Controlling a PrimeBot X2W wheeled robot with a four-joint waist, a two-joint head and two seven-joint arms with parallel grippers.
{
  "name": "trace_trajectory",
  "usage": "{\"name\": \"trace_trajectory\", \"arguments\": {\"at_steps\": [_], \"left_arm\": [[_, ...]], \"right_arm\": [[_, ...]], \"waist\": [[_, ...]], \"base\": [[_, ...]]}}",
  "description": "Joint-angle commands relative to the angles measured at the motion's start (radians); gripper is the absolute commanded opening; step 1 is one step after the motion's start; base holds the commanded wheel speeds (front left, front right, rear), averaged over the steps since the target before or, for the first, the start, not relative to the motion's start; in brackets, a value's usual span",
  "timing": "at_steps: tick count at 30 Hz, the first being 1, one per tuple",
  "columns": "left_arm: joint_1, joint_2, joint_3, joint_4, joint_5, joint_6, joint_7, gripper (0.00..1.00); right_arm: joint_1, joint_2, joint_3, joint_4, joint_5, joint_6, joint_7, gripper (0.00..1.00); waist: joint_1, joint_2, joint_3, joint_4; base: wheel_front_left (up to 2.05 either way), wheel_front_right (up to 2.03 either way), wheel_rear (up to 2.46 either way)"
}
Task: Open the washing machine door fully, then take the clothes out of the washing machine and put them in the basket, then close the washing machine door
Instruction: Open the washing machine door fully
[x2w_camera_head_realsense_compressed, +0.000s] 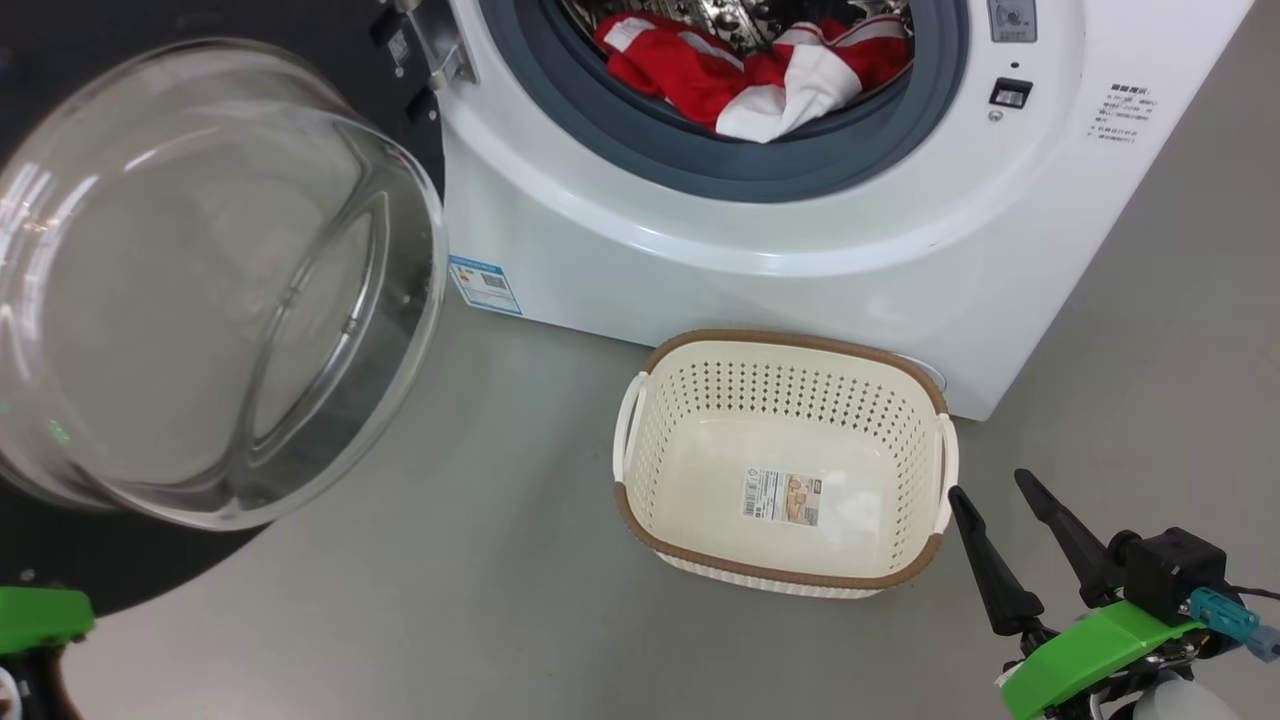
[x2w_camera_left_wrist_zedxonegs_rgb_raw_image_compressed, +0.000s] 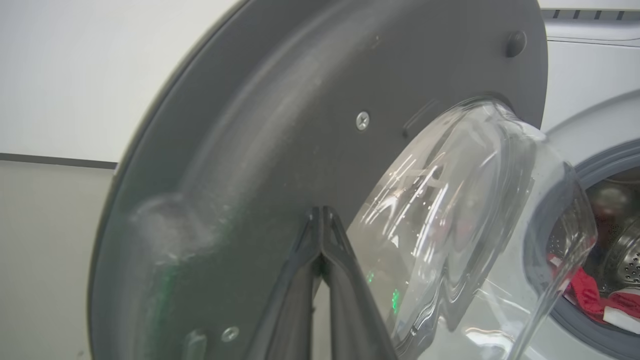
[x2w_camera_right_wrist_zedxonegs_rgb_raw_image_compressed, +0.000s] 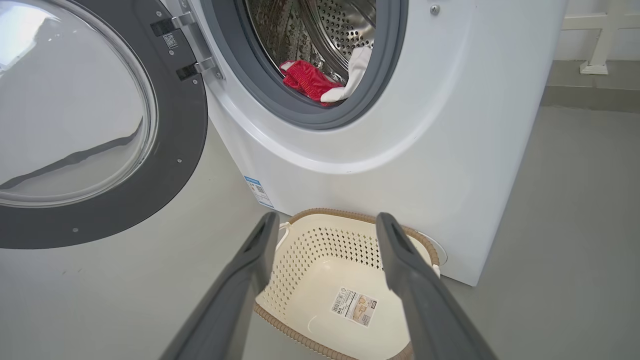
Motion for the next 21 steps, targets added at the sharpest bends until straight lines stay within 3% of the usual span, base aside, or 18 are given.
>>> {"name": "trace_trajectory", "arguments": {"at_steps": [1,10,21], "left_arm": [[-0.034,0.061,0.048,-0.004,0.004,0.003,-0.006,0.00],[-0.089,0.117,0.064,0.082,-0.010,0.002,-0.006,0.00],[-0.052,0.103,0.043,0.079,-0.016,0.002,-0.006,0.00]], "right_arm": [[-0.028,-0.017,0.017,-0.026,-0.004,0.007,-0.009,1.00],[-0.042,-0.023,0.023,-0.023,-0.002,0.007,-0.009,1.00],[-0.034,-0.017,0.026,-0.020,0.000,0.007,-0.009,1.00]], "waist": [[0.0000,0.0000,0.007,-0.003],[0.0000,0.0000,0.020,-0.014],[0.0000,0.0000,-0.009,-0.019]], "base": [[0.00,0.00,0.00],[0.00,0.00,0.00],[0.00,0.00,0.00]]}}
